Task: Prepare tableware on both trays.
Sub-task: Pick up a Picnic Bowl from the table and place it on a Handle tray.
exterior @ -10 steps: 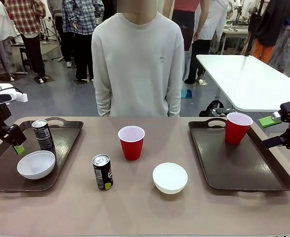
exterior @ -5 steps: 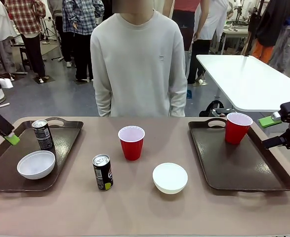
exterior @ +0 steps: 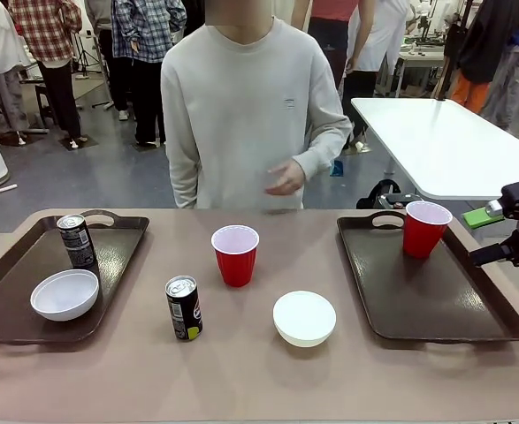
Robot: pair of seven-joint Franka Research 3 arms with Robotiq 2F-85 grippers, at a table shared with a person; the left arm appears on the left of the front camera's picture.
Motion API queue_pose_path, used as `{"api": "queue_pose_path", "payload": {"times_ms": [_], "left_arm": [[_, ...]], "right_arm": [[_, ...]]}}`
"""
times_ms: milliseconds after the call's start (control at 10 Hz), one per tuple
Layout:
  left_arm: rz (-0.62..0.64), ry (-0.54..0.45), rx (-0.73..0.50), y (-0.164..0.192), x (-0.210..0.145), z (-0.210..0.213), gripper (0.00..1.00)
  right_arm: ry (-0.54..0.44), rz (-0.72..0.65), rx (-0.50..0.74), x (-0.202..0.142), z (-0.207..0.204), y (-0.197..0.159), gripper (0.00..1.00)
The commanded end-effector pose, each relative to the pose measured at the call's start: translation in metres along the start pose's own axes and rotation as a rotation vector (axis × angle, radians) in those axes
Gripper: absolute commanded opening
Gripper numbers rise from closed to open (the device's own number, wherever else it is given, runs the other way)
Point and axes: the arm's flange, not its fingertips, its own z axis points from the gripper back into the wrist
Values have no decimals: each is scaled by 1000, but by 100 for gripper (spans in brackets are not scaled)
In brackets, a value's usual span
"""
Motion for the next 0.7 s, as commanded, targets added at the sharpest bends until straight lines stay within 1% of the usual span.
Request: {"api": "queue_pose_path", "payload": {"times_ms": [0, 100, 200, 400, 600], "left_arm": [[72, -43, -124, 24, 2, 0, 100], [114, -87, -172, 25, 1, -3, 100], [162, -117, -182, 24, -6, -3, 100], [241, -160, -141, 13, -13, 12, 100], [298, -192, -55, 3, -17, 29, 100]], "right_arm": [[105, 29, -140, -23, -1, 67, 100], [166, 11, -233, -26, -11, 94, 100], [211, -4, -313, -26, -23, 108, 100], [276, -48, -424, -25, -50, 127, 100], [353, -132, -521, -17, -86, 142, 100]]}}
